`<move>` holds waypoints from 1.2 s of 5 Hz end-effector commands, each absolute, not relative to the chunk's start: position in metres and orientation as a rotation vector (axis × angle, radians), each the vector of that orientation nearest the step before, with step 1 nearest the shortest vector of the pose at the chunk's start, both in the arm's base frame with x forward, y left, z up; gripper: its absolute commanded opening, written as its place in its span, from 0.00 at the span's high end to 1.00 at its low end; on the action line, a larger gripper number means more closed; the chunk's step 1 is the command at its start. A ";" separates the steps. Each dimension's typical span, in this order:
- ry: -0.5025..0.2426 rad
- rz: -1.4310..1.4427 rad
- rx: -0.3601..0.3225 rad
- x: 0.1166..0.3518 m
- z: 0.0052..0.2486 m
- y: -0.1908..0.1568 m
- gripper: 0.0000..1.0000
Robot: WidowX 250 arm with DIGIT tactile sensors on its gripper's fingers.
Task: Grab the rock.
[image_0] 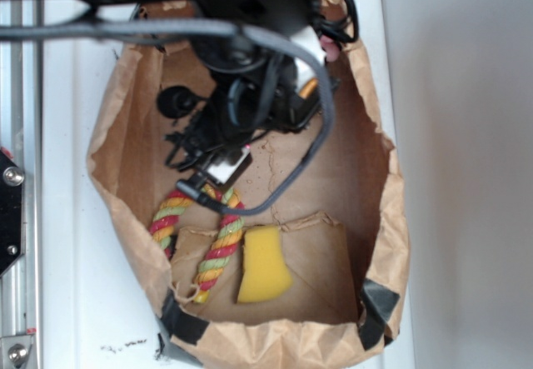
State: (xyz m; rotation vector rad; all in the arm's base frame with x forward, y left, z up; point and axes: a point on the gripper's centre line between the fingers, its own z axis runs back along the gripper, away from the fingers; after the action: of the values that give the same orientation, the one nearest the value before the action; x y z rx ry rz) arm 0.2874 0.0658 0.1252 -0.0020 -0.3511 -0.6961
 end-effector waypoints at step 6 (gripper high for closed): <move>-0.417 -0.767 0.266 0.292 0.132 0.023 0.00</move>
State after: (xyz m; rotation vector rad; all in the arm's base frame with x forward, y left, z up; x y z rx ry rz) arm 0.2849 0.0321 0.1187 0.2464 -0.3733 -0.7479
